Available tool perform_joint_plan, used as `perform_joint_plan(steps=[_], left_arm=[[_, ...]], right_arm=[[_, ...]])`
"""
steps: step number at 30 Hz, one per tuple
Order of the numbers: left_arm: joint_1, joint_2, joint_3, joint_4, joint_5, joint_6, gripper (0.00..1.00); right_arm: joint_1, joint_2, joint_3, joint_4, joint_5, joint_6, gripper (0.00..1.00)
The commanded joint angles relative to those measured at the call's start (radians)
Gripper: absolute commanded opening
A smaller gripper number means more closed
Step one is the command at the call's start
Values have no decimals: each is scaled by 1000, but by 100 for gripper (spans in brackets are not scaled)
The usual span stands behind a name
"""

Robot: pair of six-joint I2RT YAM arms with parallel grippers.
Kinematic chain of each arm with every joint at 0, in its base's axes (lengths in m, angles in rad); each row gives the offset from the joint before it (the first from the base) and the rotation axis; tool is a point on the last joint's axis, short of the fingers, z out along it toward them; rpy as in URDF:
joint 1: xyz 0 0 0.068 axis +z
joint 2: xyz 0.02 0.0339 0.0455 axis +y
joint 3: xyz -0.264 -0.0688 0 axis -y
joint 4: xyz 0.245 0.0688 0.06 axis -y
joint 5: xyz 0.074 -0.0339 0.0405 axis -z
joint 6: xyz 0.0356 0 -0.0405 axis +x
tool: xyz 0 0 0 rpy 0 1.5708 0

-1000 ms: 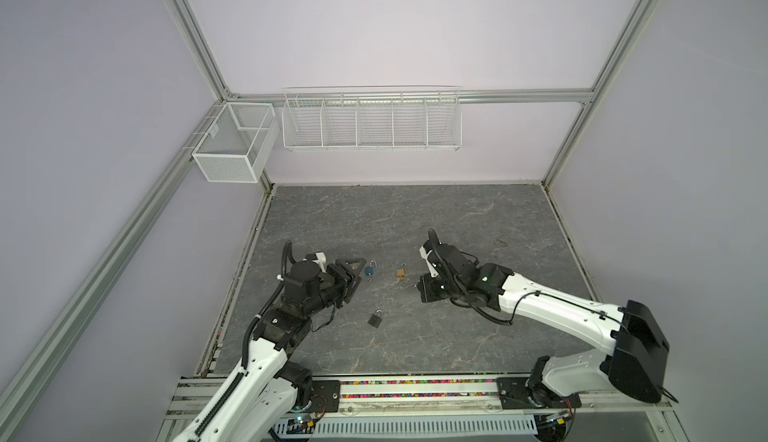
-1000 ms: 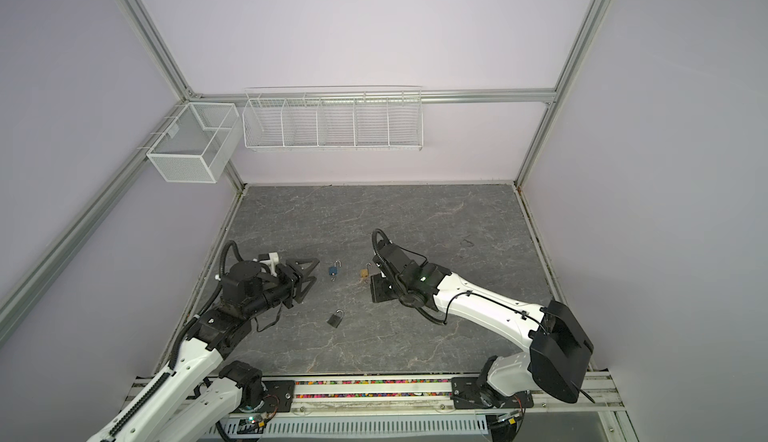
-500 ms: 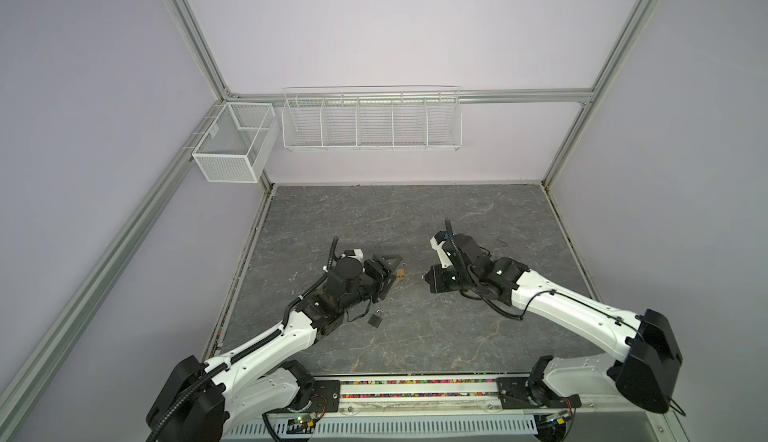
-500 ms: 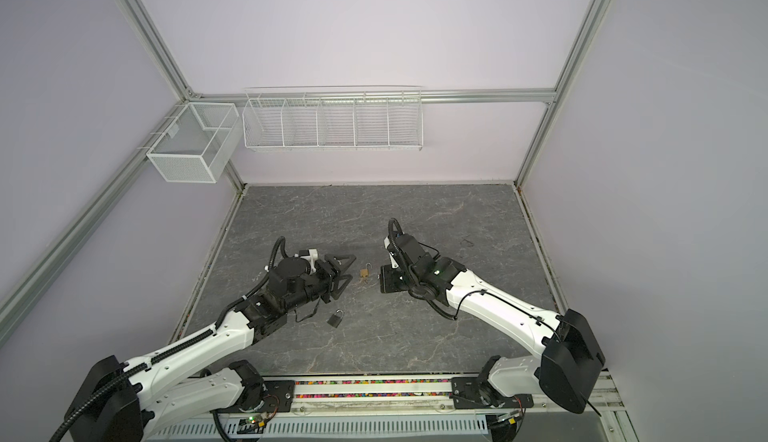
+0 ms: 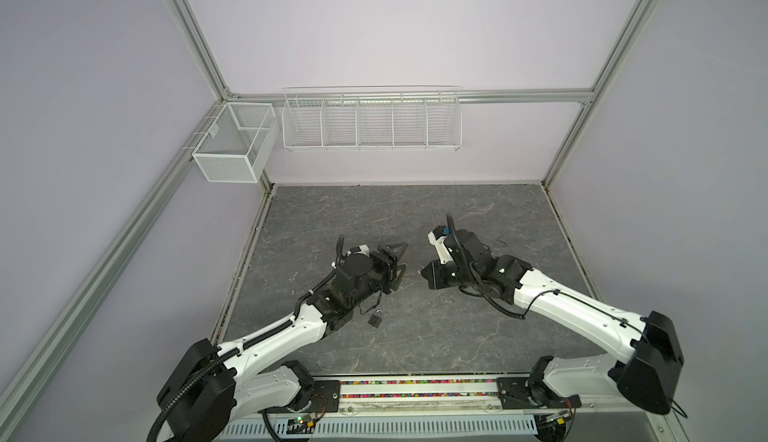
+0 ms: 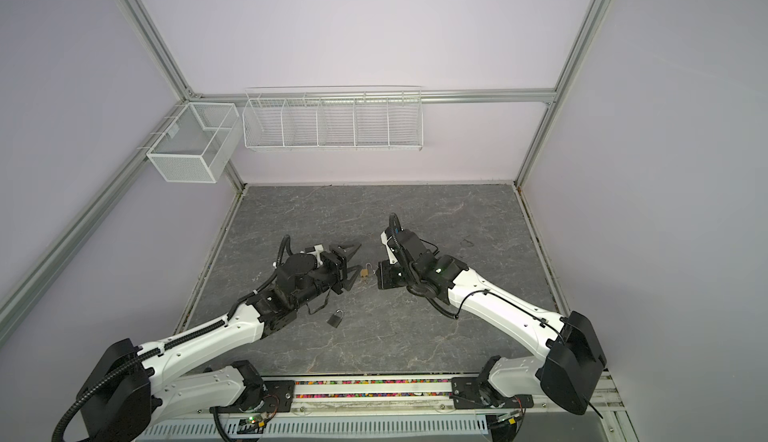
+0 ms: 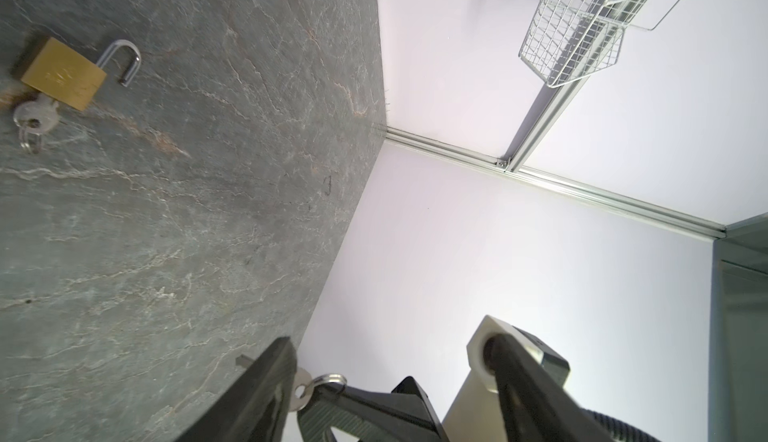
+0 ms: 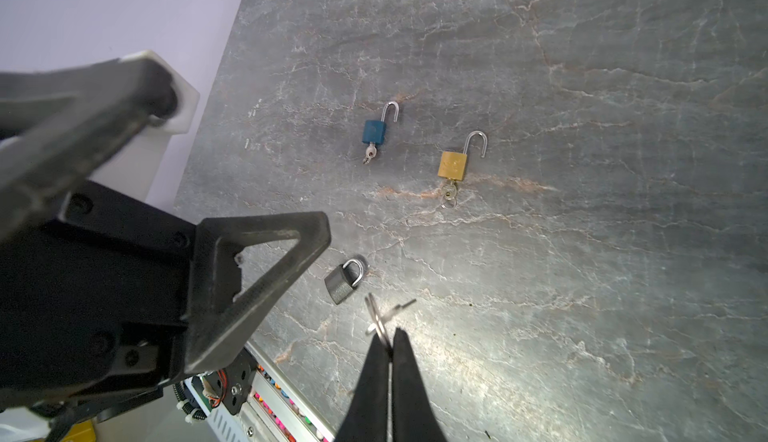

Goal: Unlock with the key

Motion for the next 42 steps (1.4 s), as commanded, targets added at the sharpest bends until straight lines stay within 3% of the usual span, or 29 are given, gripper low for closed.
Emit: perform_joint_plan(steps=[1, 17, 30, 42], left_arm=[[-13, -11, 25, 1, -36, -94, 75], [-14, -62, -74, 85, -93, -233, 77], [-14, -207, -134, 57, -257, -264, 76], [-14, -178, -104, 74, -211, -262, 76]], right_arm=[[12, -34, 34, 38, 0, -15, 7], [96, 91, 199, 105, 54, -24, 7], [137, 107, 183, 116, 61, 1, 7], [149, 149, 252, 128, 59, -11, 7]])
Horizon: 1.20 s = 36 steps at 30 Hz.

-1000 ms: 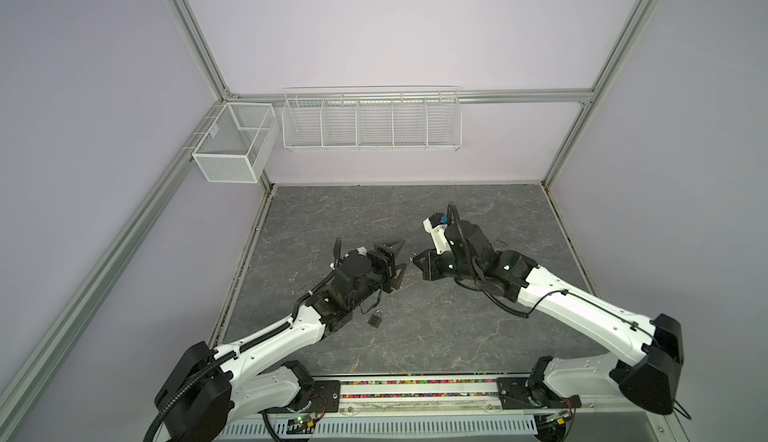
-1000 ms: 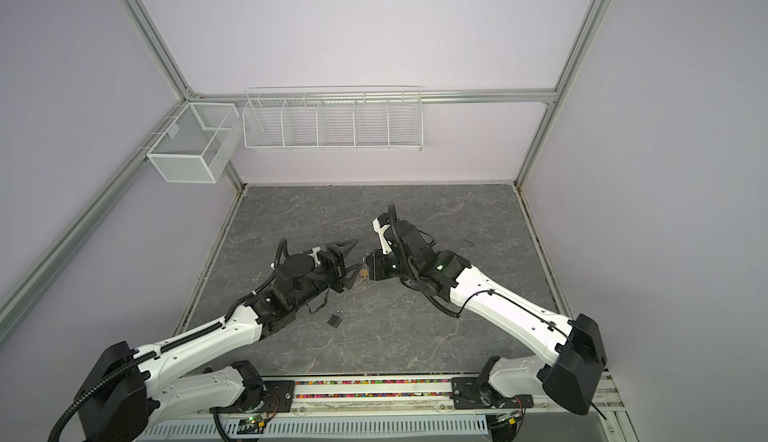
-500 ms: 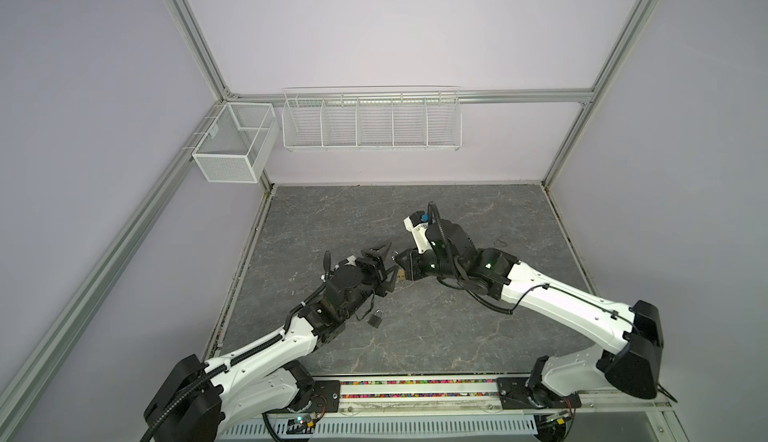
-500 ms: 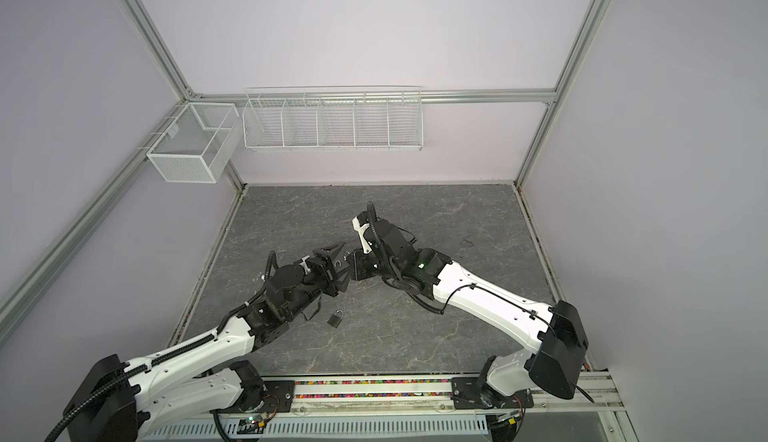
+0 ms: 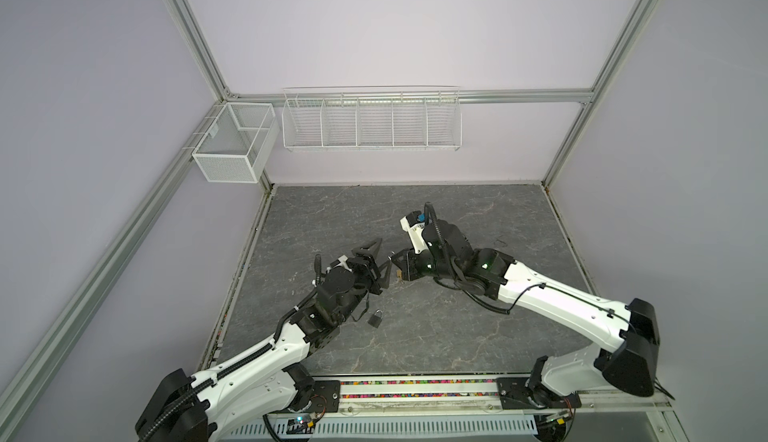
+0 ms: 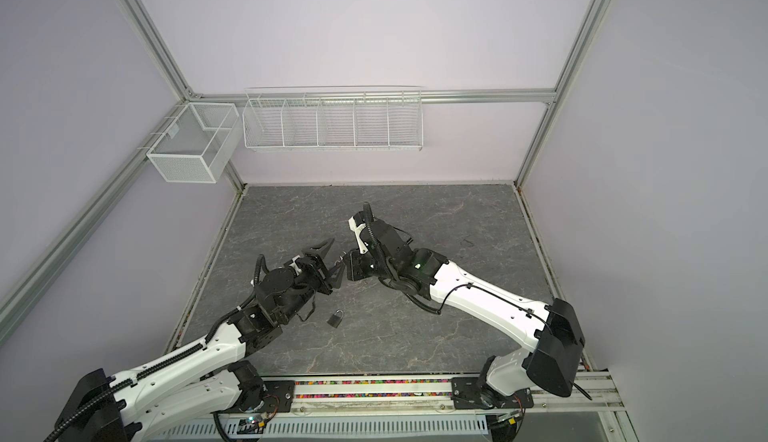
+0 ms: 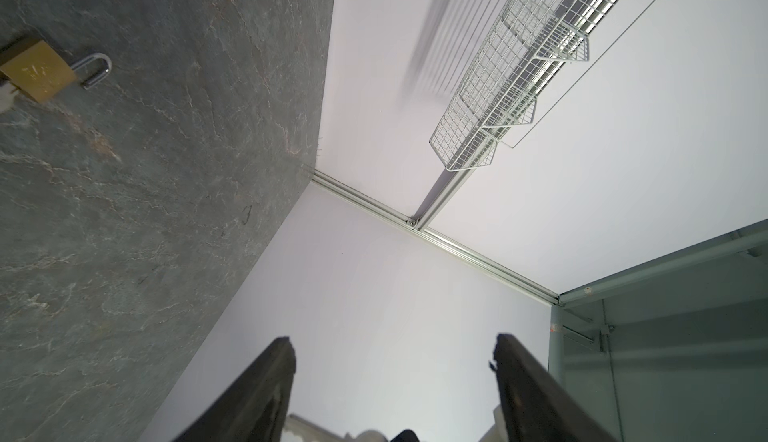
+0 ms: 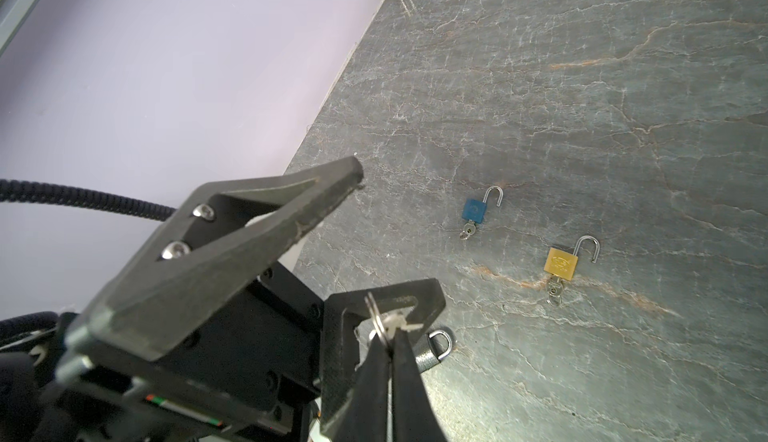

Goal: Unlock with the key

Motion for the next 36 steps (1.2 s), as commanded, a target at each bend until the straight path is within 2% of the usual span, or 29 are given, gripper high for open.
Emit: perform_joint_plan(steps=[1, 6, 13, 18, 25, 32, 36], left_arm=[[-3, 19, 27, 14, 23, -22, 76], [-4, 33, 13, 59, 18, -36, 75], [-3, -14, -5, 18, -49, -39, 67], [-3, -32, -15, -5, -74, -38, 59], [-3, -29, -21, -12, -82, -41, 41], [-3, -31, -19, -29, -90, -35, 32], [-3, -29, -5, -39, -88, -22, 21]], right_arm=[[9, 20, 35, 29, 3, -3, 7], [10, 29, 31, 31, 12, -3, 7], [11, 4, -14, 28, 14, 9, 7], [12, -7, -18, 20, 24, 8, 7], [12, -24, -27, 19, 26, 8, 7], [14, -38, -48, 30, 25, 13, 7], [15, -41, -45, 24, 25, 10, 7]])
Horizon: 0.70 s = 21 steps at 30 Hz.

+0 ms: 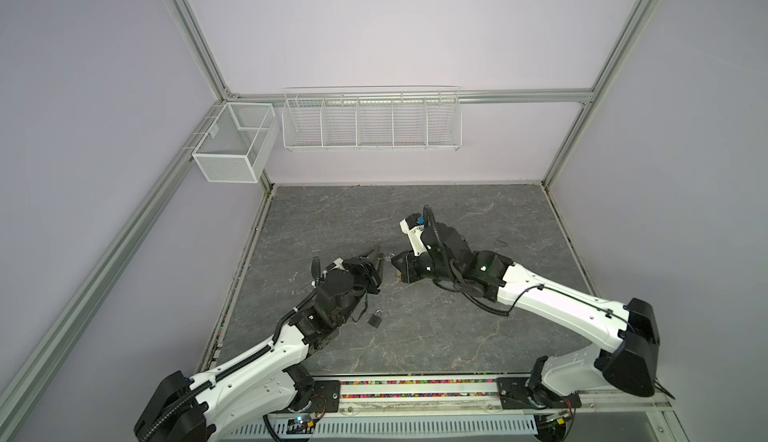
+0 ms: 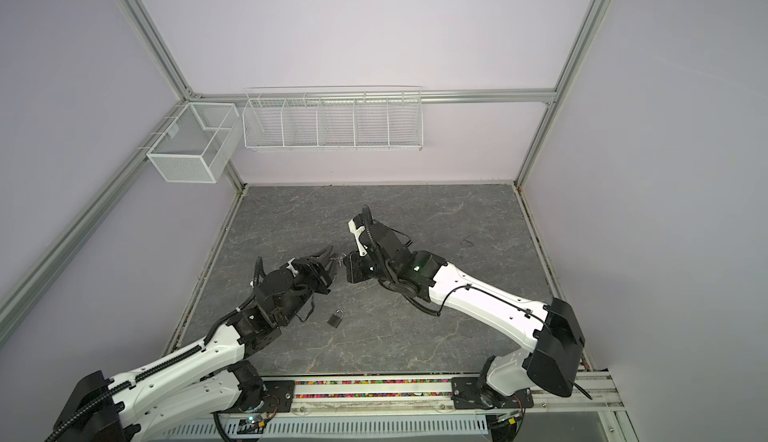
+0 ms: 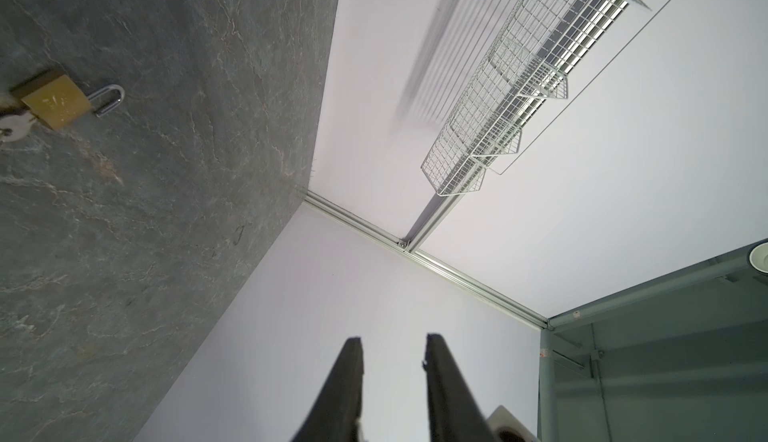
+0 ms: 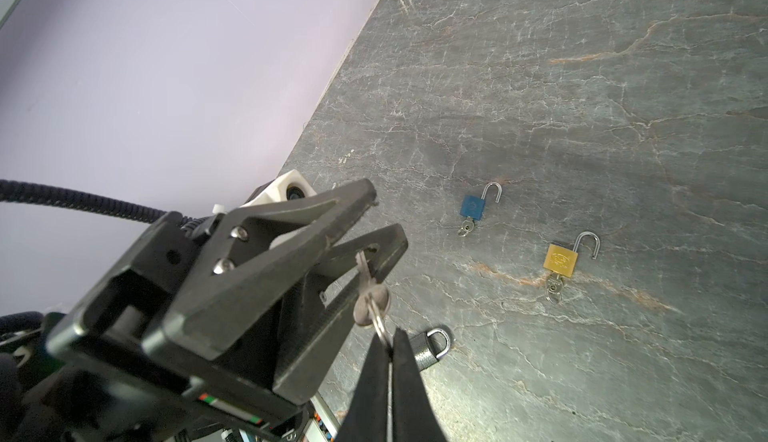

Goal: Unlock with the key

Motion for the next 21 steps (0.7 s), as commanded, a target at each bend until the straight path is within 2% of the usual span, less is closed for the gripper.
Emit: perform_joint_plan(steps=[1, 5, 10, 17, 21], left_arm=[[-3, -4, 10, -20, -8, 2, 20], [-3, 2, 17, -14, -4, 8, 12], [-3, 4, 30, -21, -5, 35, 12], [-3, 7, 49, -20, 10, 70, 0], [-3, 15, 70, -8, 24, 109, 0]], right_arm=[[8, -31, -16, 12, 10, 6, 7], [8, -34, -15, 12, 4, -1, 7], [10, -44, -19, 4, 9, -8, 7], [9, -64, -30, -6, 16, -21, 7], [9, -62, -22, -20, 15, -29, 7]])
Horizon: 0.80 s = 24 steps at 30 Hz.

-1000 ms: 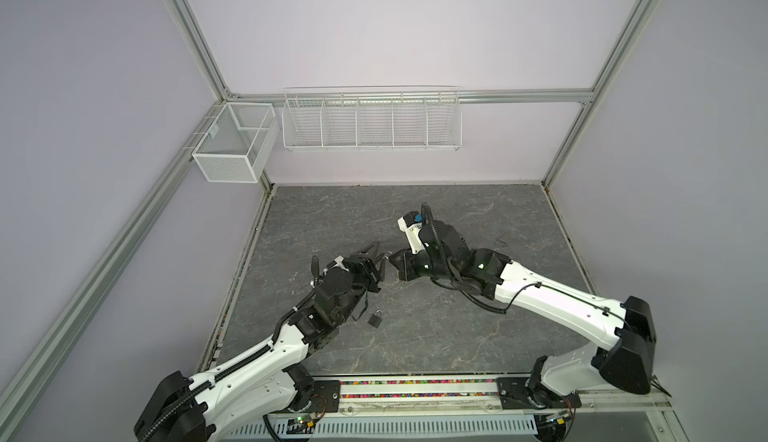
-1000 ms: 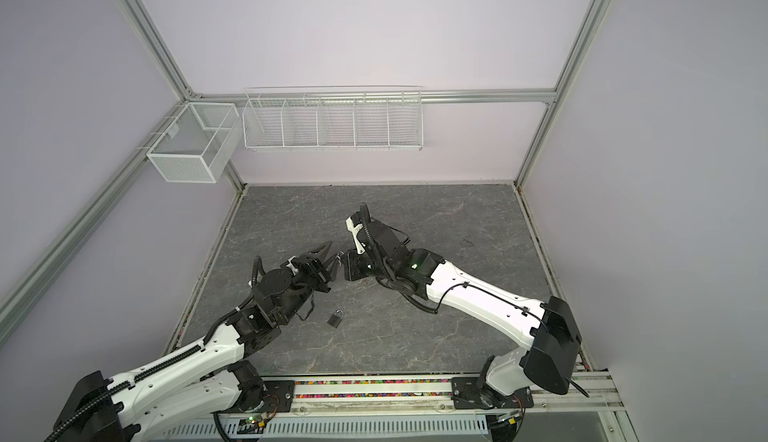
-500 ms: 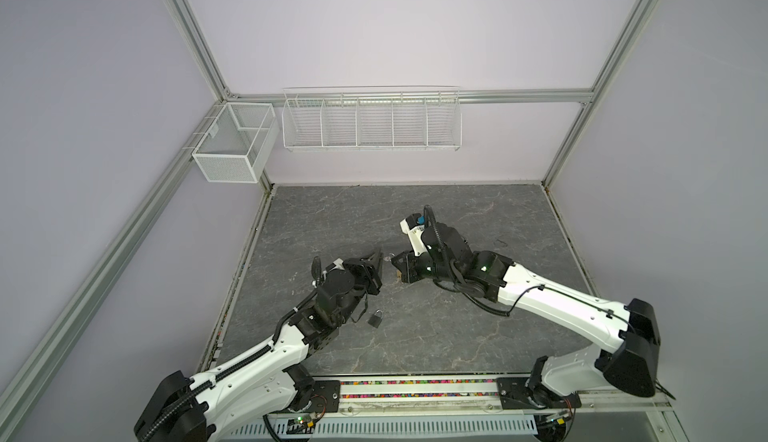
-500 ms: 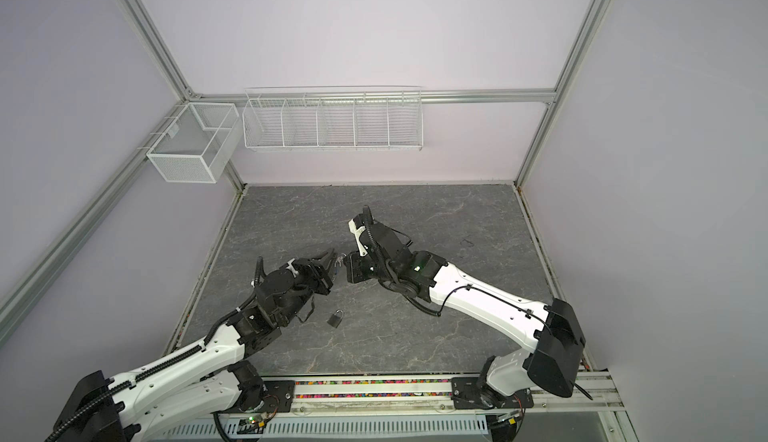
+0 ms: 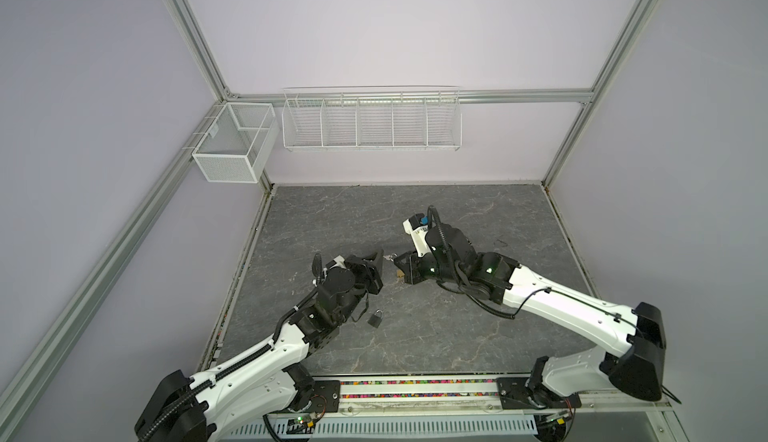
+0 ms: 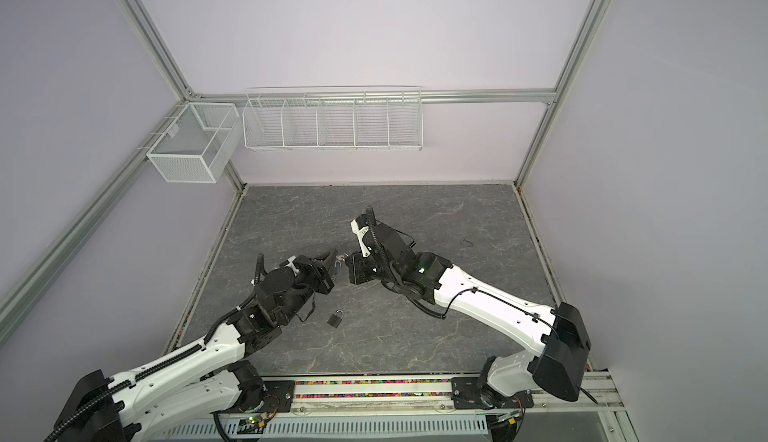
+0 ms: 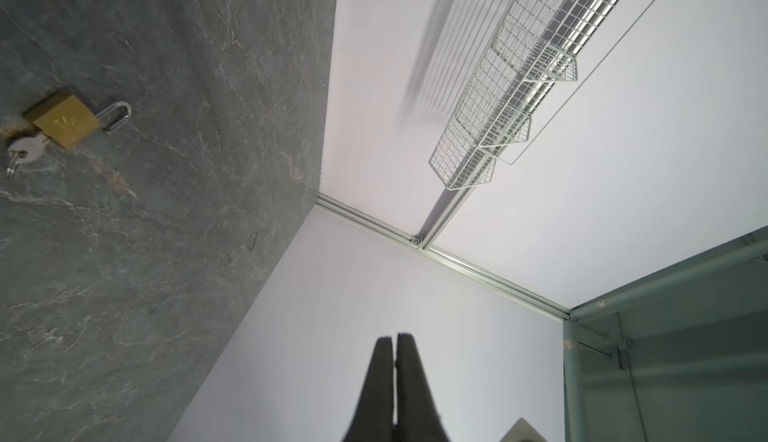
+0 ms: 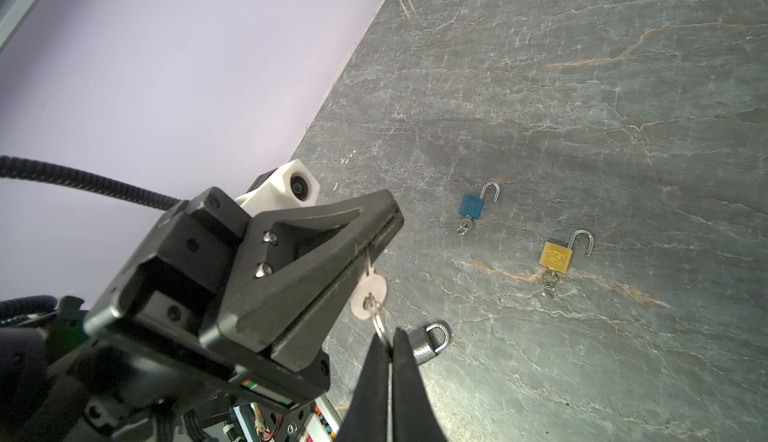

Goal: Unlock with the key

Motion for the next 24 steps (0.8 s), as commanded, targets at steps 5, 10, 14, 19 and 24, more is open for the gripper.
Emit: perform_joint_plan(steps=[5, 10, 14, 19, 24], left_arm=[[-3, 0, 70, 0, 5, 92, 0], [9, 28, 100, 82, 32, 226, 0], [14, 46, 140, 50, 57, 321, 0], [24, 52, 203, -25, 85, 531, 0], [38, 80, 305, -73, 177, 822, 0]], right_arm=[[7, -40, -21, 1, 8, -23, 7], [0, -60, -15, -38, 17, -27, 18], [-19, -106, -43, -21, -27, -32, 46], [-73, -165, -46, -67, -138, -43, 55], [-157, -224, -69, -80, -282, -39, 65]])
